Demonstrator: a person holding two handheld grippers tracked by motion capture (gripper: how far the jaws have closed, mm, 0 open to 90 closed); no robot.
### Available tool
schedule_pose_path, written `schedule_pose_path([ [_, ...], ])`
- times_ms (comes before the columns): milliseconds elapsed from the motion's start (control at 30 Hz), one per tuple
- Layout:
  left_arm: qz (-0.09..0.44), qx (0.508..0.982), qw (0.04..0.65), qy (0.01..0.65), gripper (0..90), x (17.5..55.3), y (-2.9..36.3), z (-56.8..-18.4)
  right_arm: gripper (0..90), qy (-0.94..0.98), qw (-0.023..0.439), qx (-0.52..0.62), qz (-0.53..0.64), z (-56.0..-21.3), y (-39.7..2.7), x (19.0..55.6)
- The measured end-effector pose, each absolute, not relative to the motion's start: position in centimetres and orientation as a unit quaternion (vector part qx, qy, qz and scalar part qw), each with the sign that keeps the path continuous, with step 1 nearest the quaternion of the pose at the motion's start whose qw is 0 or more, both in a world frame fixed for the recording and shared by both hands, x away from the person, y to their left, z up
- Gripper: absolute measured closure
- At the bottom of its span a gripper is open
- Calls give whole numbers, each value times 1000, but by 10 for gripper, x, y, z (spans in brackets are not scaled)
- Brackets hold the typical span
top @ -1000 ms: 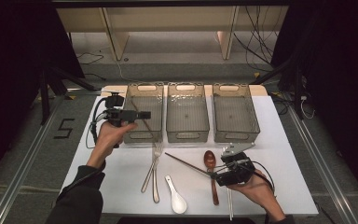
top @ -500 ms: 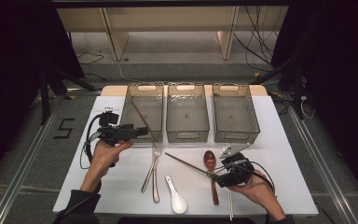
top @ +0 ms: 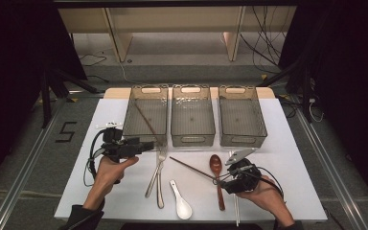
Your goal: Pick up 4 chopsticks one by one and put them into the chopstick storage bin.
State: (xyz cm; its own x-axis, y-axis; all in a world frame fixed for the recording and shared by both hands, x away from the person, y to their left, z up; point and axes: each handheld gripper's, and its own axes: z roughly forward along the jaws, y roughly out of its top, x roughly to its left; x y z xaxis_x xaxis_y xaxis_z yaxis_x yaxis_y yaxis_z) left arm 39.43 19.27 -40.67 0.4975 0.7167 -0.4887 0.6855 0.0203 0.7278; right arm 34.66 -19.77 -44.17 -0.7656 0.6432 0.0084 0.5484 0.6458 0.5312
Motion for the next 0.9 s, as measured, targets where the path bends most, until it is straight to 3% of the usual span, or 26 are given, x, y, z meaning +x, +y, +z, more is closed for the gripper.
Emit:
schedule_pose_path([
  [900, -7, 702, 511, 496, 180, 380, 178, -424, 736, 926, 90, 300, 211, -457, -191, 343],
])
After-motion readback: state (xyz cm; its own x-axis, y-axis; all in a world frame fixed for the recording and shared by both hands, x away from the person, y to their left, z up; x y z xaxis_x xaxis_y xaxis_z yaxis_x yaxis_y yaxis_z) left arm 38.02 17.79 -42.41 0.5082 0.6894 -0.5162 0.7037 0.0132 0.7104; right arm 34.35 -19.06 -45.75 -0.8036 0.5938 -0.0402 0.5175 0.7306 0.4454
